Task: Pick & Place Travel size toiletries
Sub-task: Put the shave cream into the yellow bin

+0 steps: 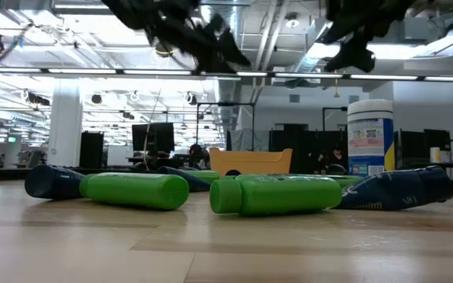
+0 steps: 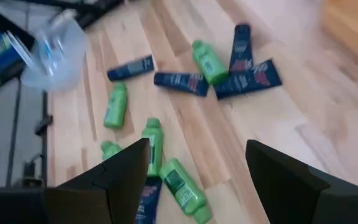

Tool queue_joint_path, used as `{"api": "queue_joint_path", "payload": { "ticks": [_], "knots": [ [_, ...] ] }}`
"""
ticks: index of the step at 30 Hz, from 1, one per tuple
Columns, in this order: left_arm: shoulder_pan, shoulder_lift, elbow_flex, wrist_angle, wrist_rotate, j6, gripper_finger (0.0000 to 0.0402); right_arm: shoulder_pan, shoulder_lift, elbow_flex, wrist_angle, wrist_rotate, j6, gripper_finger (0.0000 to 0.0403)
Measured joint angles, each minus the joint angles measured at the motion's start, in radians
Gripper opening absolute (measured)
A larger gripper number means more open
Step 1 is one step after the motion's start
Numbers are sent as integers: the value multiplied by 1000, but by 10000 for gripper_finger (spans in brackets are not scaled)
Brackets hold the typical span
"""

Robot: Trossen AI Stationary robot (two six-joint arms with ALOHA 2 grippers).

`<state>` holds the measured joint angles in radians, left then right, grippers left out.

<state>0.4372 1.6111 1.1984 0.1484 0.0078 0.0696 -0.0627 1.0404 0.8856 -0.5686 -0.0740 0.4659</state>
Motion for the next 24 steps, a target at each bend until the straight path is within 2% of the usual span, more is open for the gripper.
{"api": "queue_joint_path", "payload": {
  "ticks": [8,15,24],
  "knots": [
    [-68,-300,0,-139,0,0,315,104,216,0,-28,-37,-28,258],
    [-110,-490,0,-222,0,-5,308,228,322,-1,-94,-41,-27,258],
    [-142,-648,0,-327,0,-7,305,415,463,0,30,-43,165,258]
  ]
}}
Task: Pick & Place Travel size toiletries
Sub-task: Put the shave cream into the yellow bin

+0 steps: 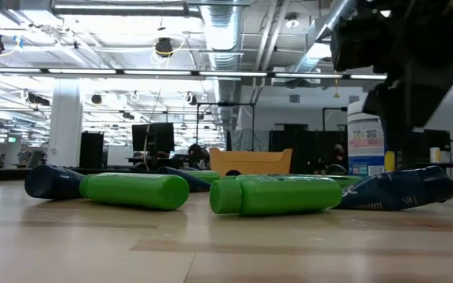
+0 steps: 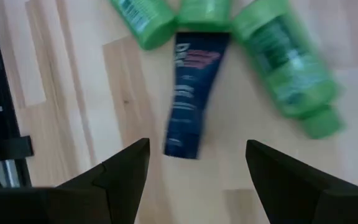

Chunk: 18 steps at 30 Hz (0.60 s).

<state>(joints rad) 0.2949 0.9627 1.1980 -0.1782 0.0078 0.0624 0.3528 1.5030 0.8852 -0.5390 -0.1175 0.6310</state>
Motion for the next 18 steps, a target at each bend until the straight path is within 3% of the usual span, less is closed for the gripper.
{"api": "queue_joint_path", "payload": {
  "ticks": [11,18],
  "knots": [
    [-27,-75,0,-82,0,-7,301,41,194,1,53,14,43,258],
    [-27,-71,0,-81,-10,-72,301,47,225,5,47,40,24,248]
  ]
}}
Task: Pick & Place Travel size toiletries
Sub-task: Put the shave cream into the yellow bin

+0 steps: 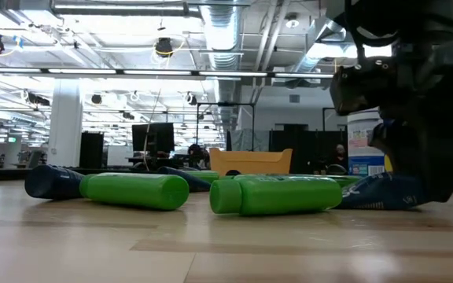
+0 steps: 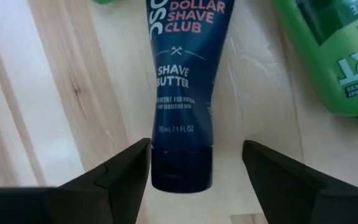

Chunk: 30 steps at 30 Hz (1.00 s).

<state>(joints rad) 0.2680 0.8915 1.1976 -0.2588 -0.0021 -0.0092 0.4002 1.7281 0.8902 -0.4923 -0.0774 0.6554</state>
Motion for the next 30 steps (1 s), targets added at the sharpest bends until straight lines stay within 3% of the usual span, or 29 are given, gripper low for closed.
{"api": "queue_joint_path", "payload": {
  "ticks": [10,20,25,30],
  "knots": [
    [1,1,0,-7,-15,-117,301,27,-10,-5,-8,45,-27,119],
    [1,0,0,-16,-14,-178,301,55,-8,14,-26,49,-23,116],
    [1,-12,0,-48,-13,-203,301,61,-1,107,-117,-3,-70,122],
    [1,-40,0,-98,-13,-203,301,41,-2,217,-199,20,-154,118]
  ]
}}
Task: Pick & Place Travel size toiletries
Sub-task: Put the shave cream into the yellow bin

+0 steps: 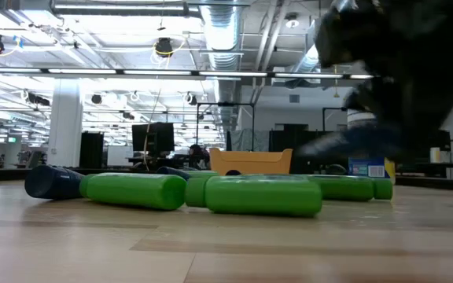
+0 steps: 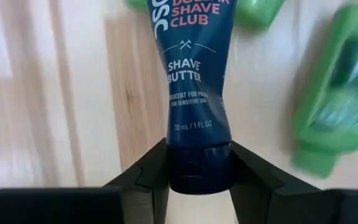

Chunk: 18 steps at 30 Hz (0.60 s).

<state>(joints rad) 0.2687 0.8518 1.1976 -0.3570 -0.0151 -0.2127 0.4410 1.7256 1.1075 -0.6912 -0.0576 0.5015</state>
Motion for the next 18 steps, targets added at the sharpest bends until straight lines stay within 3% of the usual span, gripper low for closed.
{"api": "queue_joint_path", "payload": {
  "ticks": [9,18],
  "knots": [
    [0,-48,0,-29,-5,4,301,-144,-4,186,-157,46,-260,120],
    [0,-81,0,-29,-7,95,301,-499,-4,245,-150,59,-431,128]
  ]
}}
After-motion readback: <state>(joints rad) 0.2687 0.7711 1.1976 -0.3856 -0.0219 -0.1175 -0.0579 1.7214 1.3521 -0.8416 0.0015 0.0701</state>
